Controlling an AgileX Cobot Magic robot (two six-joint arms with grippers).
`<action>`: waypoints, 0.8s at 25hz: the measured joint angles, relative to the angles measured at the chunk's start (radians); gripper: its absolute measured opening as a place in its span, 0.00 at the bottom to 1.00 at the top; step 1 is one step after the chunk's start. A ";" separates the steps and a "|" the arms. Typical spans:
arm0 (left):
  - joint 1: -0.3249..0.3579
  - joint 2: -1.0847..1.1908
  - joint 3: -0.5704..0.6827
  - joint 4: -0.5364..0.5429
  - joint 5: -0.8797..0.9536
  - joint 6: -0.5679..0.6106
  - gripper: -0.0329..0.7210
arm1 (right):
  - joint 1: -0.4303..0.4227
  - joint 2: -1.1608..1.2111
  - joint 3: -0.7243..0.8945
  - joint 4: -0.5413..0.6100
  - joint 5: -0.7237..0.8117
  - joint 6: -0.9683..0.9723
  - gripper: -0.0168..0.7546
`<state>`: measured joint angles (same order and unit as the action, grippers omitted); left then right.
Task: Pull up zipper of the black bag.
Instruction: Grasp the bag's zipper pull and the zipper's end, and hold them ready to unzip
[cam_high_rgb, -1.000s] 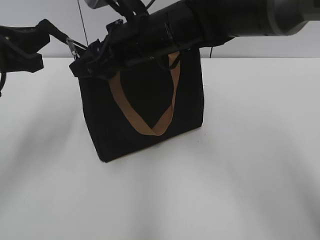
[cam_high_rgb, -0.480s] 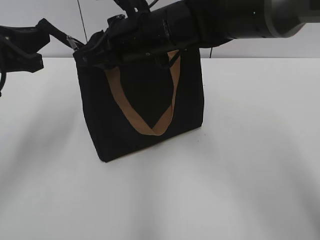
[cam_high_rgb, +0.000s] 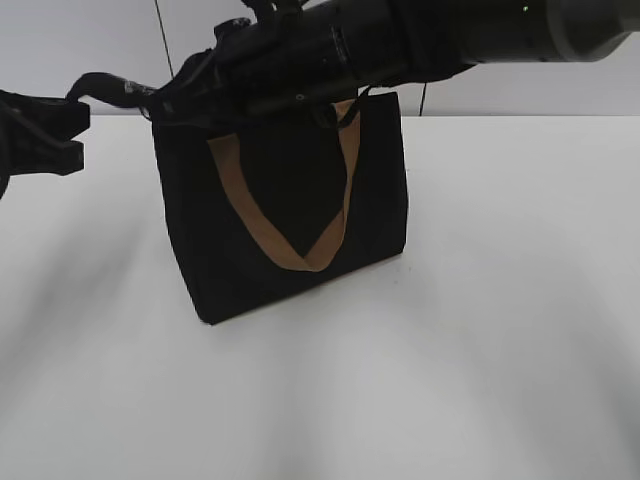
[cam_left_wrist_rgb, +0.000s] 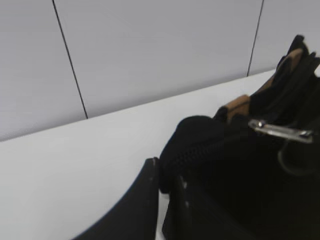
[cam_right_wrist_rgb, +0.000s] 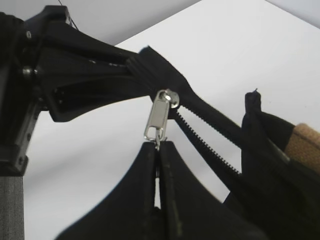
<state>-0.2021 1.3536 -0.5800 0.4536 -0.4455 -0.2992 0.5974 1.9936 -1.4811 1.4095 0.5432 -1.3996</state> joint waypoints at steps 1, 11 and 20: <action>0.000 0.000 0.000 0.000 0.015 0.000 0.08 | 0.000 -0.011 0.000 -0.015 0.004 0.013 0.00; 0.000 0.000 0.000 0.001 0.080 0.000 0.08 | 0.000 -0.055 0.000 -0.152 0.031 0.112 0.00; -0.005 0.000 0.000 -0.005 0.201 0.000 0.08 | -0.083 -0.055 0.000 -0.292 0.003 0.225 0.00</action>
<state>-0.2069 1.3536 -0.5800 0.4482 -0.2443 -0.2992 0.5145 1.9382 -1.4811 1.1180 0.5463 -1.1749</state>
